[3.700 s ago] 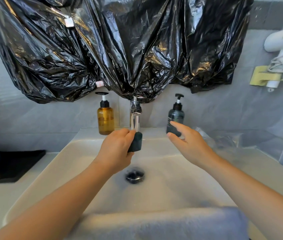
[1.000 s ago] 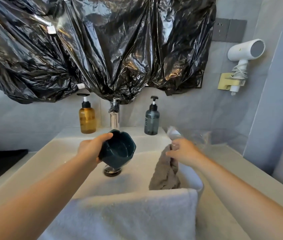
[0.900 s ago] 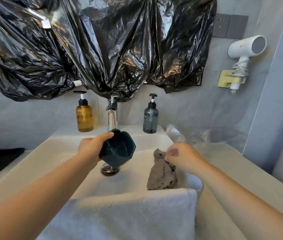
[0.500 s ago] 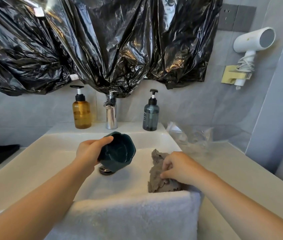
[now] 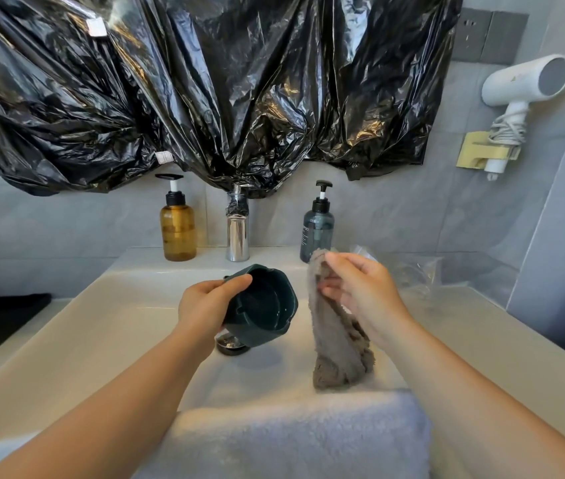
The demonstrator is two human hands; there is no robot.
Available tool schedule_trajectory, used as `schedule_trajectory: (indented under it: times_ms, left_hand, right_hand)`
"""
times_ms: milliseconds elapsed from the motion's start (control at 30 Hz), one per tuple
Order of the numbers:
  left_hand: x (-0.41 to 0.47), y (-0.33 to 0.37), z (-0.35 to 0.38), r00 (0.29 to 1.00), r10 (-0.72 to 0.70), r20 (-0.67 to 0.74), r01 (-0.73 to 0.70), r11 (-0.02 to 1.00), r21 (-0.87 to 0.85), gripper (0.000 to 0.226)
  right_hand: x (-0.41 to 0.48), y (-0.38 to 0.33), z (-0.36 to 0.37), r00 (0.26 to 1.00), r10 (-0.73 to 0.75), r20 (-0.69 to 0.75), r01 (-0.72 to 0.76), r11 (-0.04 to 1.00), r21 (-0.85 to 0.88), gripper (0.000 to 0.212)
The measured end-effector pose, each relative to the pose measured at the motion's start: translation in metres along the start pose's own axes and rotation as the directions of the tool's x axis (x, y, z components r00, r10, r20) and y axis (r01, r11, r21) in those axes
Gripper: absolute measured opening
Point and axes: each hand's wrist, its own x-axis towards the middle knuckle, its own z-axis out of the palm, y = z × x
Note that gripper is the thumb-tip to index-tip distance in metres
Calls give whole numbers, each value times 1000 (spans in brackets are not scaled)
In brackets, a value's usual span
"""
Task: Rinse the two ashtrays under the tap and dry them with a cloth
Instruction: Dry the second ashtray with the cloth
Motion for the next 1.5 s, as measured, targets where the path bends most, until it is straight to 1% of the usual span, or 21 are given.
schedule_trajectory:
  times_ms: [33, 100, 167, 233, 267, 367, 433, 467, 567, 633, 700, 767, 833, 900, 1033, 1133, 1233, 1300, 1367, 1433, 1500]
  left_hand:
    - [0, -1, 0, 1000, 6, 4, -6, 1000, 11, 24]
    - [-1, -2, 1, 1000, 21, 11, -21, 999, 32, 27]
    - [-2, -4, 3, 999, 39, 16, -40, 997, 71, 32]
    - [-3, -5, 4, 999, 46, 10, -47, 993, 108, 33]
    - [-3, -5, 5, 999, 44, 9, -45, 993, 113, 33]
    - [-3, -5, 7, 999, 47, 7, -48, 990, 133, 35]
    - [-4, -6, 7, 998, 58, 4, -58, 988, 144, 37]
    - [-4, -6, 7, 998, 64, 3, -64, 987, 147, 39]
    - [-5, -6, 7, 996, 89, 10, -89, 982, 166, 41]
    - [-5, -6, 8, 994, 104, 24, -106, 979, 171, 42]
    - [-6, -6, 8, 992, 121, 39, -126, 976, 176, 42]
    - [-6, -7, 8, 988, 147, 50, -155, 966, 209, 40]
    - [-7, -8, 9, 982, 177, 66, -188, 946, 265, 39]
    - [-8, -9, 11, 979, 186, 81, -201, 934, 294, 41]
    - [-7, -9, 10, 982, 180, 56, -188, 947, 260, 32]
    - [-6, -8, 8, 987, 158, 29, -161, 963, 217, 31]
    - [-7, -8, 9, 986, 163, 26, -165, 968, 191, 30]
    - [-8, -7, 10, 983, 183, 30, -185, 966, 181, 32]
    - [-9, -7, 11, 977, 207, 45, -212, 960, 181, 36]
    - [-10, -8, 12, 972, 225, 70, -234, 953, 192, 41]
    - [-12, -8, 12, 967, 237, 96, -251, 949, 190, 46]
  right_hand:
    - [1, 7, 5, 998, 23, 58, -23, 1000, -16, 14]
    - [4, 23, 10, 987, 27, 157, 23, 951, -308, 22]
    - [4, 33, 10, 975, -16, 222, 155, 766, -623, 25]
    - [4, 37, 9, 965, -84, 249, 246, 619, -746, 24]
    - [4, 38, 8, 960, -121, 252, 274, 586, -763, 22]
    - [2, 39, 6, 954, -242, 174, 294, 659, -693, 15]
    - [2, 40, 0, 957, -287, 41, 241, 708, -664, 8]
    - [2, 41, -4, 970, -243, 2, 180, 713, -678, 10]
    - [3, 48, -11, 990, 137, 31, -76, 710, -700, 43]
    - [2, 51, -9, 974, 217, 71, -114, 731, -673, 41]
    - [3, 50, -8, 987, 146, 67, -62, 730, -680, 24]
    - [2, 46, -7, 998, 40, 43, 0, 729, -685, 20]
    - [0, 41, -6, 998, -63, 22, 64, 796, -602, 17]
    - [-1, 38, -4, 993, -86, 74, 113, 839, -533, 8]
    - [-4, 43, 0, 978, -104, 180, 199, 716, -669, 32]
    - [-6, 41, 1, 982, -112, 151, 181, 780, -599, 24]
    - [-7, 41, 0, 988, -142, 65, 145, 683, -716, 25]
    - [-8, 40, 1, 996, -74, -39, 19, 650, -760, 49]
    - [-8, 40, 4, 993, 87, -74, -113, 636, -763, 71]
    - [-8, 42, 8, 982, 182, -51, -158, 640, -752, 77]
    - [-6, 45, 11, 985, 171, -38, -139, 634, -760, 68]
